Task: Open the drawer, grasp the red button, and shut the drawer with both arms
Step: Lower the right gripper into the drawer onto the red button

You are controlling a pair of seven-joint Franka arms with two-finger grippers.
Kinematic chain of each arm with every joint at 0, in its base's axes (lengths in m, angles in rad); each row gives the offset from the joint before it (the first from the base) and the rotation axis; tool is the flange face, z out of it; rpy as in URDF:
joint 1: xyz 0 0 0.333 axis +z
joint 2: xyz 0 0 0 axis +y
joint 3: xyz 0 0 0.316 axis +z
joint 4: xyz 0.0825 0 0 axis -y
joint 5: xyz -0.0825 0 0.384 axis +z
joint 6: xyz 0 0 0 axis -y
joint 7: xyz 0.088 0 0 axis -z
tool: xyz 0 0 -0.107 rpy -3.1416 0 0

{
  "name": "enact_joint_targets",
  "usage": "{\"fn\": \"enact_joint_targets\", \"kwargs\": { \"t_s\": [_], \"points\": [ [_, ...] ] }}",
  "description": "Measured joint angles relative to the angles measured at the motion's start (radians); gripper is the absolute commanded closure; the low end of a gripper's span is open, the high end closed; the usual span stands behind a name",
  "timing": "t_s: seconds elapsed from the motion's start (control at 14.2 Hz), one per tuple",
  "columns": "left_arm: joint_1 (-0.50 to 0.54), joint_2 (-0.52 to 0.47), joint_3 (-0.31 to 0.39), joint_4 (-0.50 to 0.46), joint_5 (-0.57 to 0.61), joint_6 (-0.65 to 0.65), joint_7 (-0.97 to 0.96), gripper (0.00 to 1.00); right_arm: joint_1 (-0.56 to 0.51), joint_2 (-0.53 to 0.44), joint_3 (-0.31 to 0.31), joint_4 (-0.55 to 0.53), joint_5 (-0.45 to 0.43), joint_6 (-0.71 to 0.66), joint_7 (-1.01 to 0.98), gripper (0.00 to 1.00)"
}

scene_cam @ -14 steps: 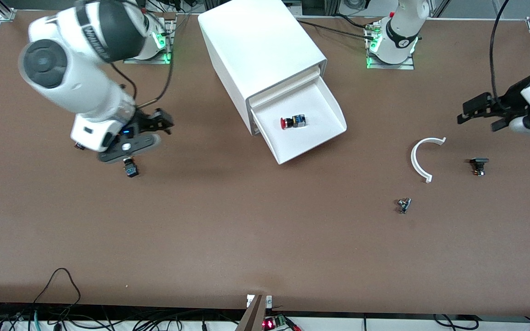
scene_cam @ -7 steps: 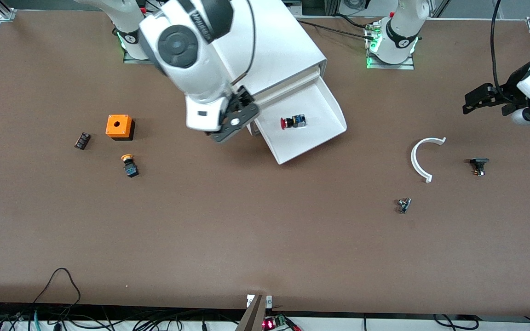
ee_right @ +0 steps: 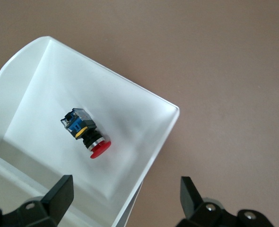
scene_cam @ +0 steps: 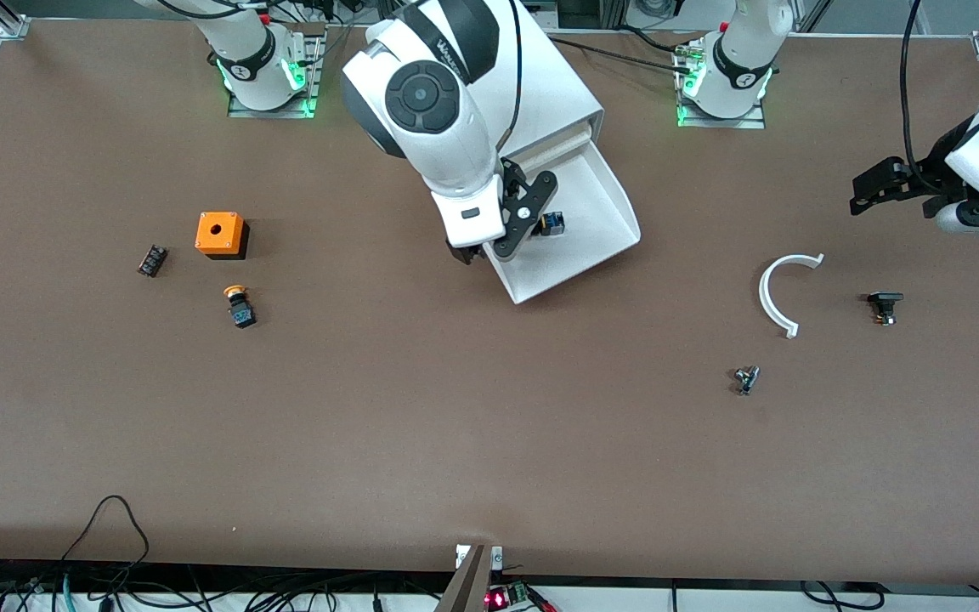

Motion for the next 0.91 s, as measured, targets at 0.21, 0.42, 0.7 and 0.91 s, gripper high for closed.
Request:
{"fn": "enact_joint_targets", "kwargs": {
  "t_s": [0.21,0.42,0.7,0.91],
  "points": [
    [0.000,0.000,0.000,0.000,0.000,0.010,0.000,0.00,0.044,0.027,0.004,0.002,0.000,0.023,-0.082,0.00],
    [-0.001,0.000,0.000,0.001,0.000,0.012,0.000,0.00,0.079,0.040,0.004,0.004,-0.004,0.027,-0.143,0.00],
    [-0.001,0.000,0.000,0.003,0.000,0.015,0.000,0.00,0.081,0.068,0.000,0.006,-0.004,0.062,-0.239,0.00],
    [-0.001,0.000,0.000,0.007,0.000,0.015,0.000,0.00,0.081,0.091,-0.002,0.009,-0.004,0.105,-0.274,0.00]
  ]
}}
